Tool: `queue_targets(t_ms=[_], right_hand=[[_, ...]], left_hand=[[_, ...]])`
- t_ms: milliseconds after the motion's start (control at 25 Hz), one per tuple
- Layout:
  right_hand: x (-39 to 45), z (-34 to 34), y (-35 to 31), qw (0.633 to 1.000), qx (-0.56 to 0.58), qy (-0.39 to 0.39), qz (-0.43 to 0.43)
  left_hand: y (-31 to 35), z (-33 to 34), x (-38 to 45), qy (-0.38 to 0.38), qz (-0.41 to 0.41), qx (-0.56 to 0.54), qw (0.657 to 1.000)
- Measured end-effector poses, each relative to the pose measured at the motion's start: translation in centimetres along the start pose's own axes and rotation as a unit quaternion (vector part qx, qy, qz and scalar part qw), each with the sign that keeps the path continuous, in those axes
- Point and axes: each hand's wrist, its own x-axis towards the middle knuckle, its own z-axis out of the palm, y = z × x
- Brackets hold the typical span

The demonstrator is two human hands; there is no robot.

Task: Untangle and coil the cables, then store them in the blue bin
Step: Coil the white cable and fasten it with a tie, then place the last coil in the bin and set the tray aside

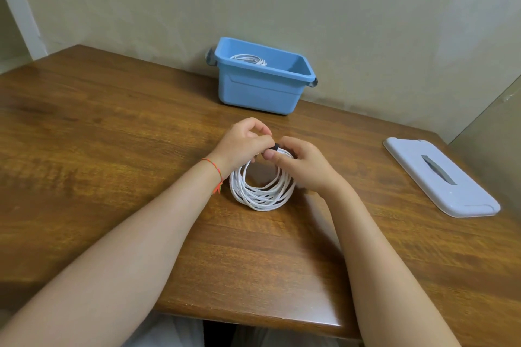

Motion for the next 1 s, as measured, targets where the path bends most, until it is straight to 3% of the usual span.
queue_targets(t_ms=[80, 160, 280, 440, 600, 720, 760, 800, 880, 960, 1000], right_hand=[[1.0, -0.4, -0.2, 0.999, 0.019, 0.028, 0.027], [2.8, -2.1, -0.7, 0.994, 0.028, 0.103, 0.031], [7.2, -6.1, -2.2, 0.972, 0.103, 0.201, 0.071], [15.2, -8.5, -4.2, 0.933, 0.207, 0.220, 0.196], [21.2, -7.8, -4.5, 0.880, 0.386, 0.150, 0.232], [23.6, -8.0, -5.1, 0.830, 0.495, 0.152, 0.210], [24.2, -8.1, -5.0, 0.835, 0.489, 0.146, 0.205], [24.6, -8.2, -4.9, 0.869, 0.428, 0.129, 0.210], [25.0, -8.6, -4.4, 0.960, 0.112, 0.079, 0.245], [24.3, -8.8, -4.4, 0.953, -0.192, 0.067, 0.226], [23.9, -8.9, -4.5, 0.945, -0.257, 0.074, 0.188]], left_hand=[[-0.1, -0.3, 1.7, 0.079, -0.010, -0.038, 0.996], [0.4, -1.4, 4.3, 0.181, 0.020, -0.037, 0.983], [1.8, -4.1, 8.5, 0.300, 0.097, 0.127, 0.940], [2.7, -5.4, 13.1, 0.248, 0.113, 0.367, 0.889], [2.7, -5.1, 15.6, 0.185, 0.099, 0.436, 0.875], [2.5, -5.4, 17.0, 0.178, 0.122, 0.468, 0.857], [2.4, -5.6, 17.3, 0.177, 0.132, 0.469, 0.855], [2.4, -5.8, 17.7, 0.176, 0.136, 0.468, 0.855], [2.3, -5.9, 18.1, 0.182, 0.138, 0.462, 0.857], [2.2, -5.8, 18.4, 0.192, 0.140, 0.456, 0.858], [2.1, -5.7, 18.5, 0.196, 0.144, 0.447, 0.861]])
